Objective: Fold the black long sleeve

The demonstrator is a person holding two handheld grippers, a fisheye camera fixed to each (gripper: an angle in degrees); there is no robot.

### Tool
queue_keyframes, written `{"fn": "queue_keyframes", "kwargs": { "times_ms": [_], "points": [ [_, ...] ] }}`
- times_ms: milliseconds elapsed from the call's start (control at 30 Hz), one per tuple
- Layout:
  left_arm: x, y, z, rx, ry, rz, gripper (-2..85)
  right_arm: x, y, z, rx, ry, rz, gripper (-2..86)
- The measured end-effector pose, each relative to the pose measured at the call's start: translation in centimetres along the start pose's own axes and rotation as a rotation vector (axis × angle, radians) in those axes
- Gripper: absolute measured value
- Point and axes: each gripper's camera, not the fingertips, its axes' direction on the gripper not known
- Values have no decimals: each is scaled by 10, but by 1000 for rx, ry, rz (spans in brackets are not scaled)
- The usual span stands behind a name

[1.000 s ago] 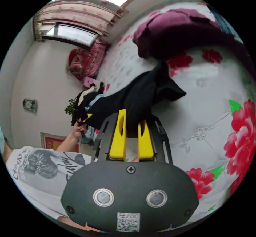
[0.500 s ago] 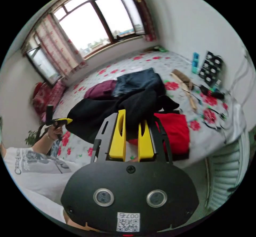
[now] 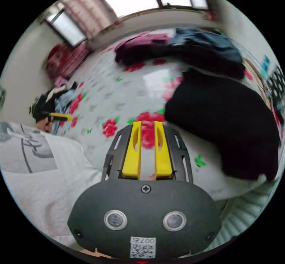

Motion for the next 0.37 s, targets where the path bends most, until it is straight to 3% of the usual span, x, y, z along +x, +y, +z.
{"fn": "queue_keyframes", "kwargs": {
  "times_ms": [133, 300, 367],
  "points": [
    [-55, 85, -43, 211, -74, -313, 65, -122, -14, 87, -212, -80, -376, 67],
    [-99, 165, -97, 430, -187, -597, 80, -214, 2, 150, -380, 49, -713, 73],
    [-115, 187, -118, 495, -235, -685, 89, -235, 17, 184, -529, 72, -801, 77]
  ]
}}
